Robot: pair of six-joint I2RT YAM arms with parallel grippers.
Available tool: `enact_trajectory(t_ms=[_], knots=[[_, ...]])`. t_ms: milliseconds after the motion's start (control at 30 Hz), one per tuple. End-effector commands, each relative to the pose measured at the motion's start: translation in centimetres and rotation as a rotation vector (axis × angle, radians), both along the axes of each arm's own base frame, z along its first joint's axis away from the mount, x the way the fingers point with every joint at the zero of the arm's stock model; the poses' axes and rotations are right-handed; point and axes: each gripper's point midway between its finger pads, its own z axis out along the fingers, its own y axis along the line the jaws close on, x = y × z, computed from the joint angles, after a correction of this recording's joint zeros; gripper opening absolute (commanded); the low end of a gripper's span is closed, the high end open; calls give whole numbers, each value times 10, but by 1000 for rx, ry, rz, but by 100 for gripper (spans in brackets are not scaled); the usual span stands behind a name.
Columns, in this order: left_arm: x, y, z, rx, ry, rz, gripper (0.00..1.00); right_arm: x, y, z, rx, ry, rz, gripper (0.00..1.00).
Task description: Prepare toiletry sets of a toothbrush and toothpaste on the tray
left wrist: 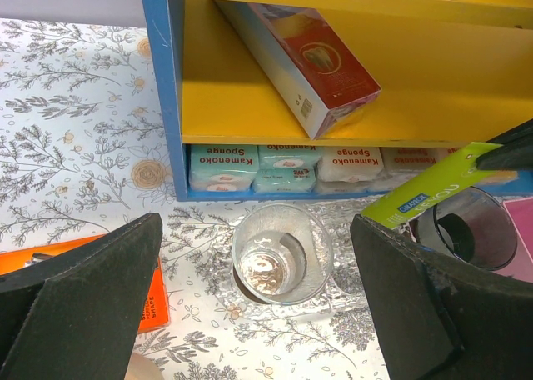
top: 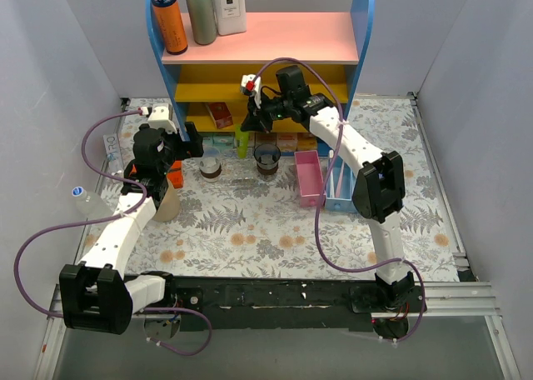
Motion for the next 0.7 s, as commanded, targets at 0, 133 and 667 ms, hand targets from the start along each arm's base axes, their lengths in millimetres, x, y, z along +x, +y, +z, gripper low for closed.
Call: enact_trajectory(t_ms=[0, 133, 667], knots=[[5, 4, 20, -2, -43, 15, 98, 5, 8, 19, 24, -76, 11, 1], [5, 3, 20, -2, -41, 13, 98, 5, 9, 13, 3, -80, 3, 1], [5, 2, 19, -2, -43, 7, 98, 4, 16, -3, -27, -76, 2, 1]])
